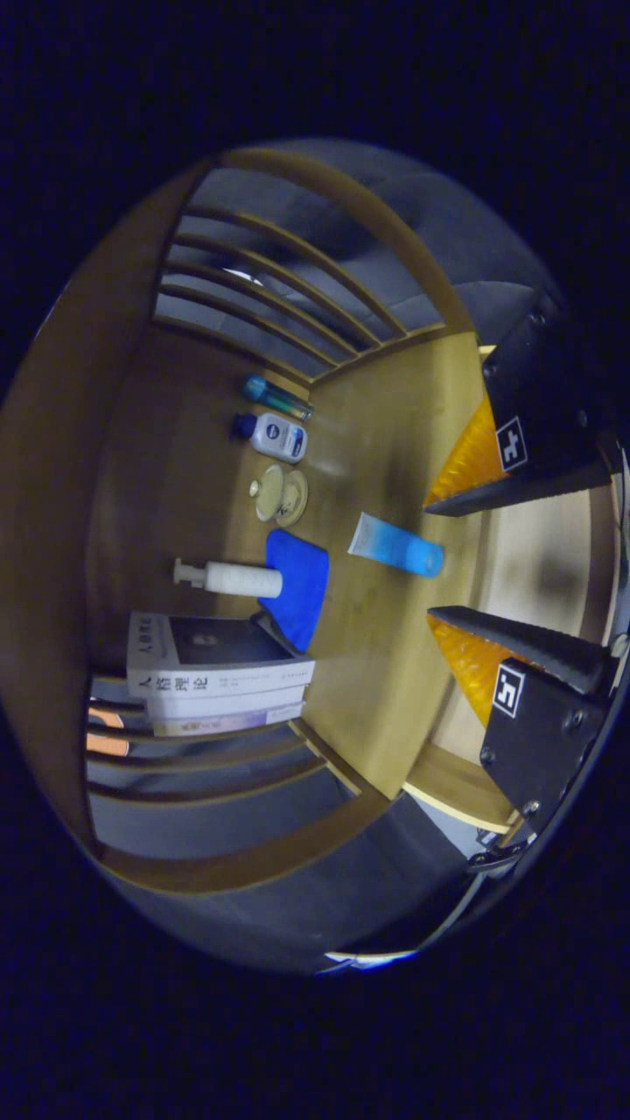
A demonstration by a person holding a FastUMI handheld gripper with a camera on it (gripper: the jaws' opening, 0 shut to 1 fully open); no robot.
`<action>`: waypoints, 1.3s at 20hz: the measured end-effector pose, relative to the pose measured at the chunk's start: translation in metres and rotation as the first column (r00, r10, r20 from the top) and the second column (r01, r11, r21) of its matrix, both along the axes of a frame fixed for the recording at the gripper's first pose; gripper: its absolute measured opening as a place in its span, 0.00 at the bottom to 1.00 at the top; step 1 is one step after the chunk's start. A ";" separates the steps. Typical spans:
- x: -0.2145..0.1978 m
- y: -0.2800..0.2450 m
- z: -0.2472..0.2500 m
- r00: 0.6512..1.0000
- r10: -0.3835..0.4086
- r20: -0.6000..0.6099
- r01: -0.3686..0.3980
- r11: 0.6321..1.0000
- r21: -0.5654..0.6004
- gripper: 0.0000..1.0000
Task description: Pull open the drawer, take out the items inside it, and place them on the countertop above the cabinet.
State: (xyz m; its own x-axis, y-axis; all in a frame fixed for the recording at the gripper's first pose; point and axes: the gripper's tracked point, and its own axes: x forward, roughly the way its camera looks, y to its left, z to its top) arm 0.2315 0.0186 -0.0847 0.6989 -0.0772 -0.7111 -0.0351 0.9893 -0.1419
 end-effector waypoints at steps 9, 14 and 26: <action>-0.088 0.008 0.009 0.992 0.037 0.119 -0.043 0.998 0.046 0.81; -0.136 0.015 -0.007 0.983 0.025 0.180 -0.039 0.996 0.074 0.91; -0.209 0.021 -0.104 0.959 0.009 0.284 -0.031 0.997 0.073 0.99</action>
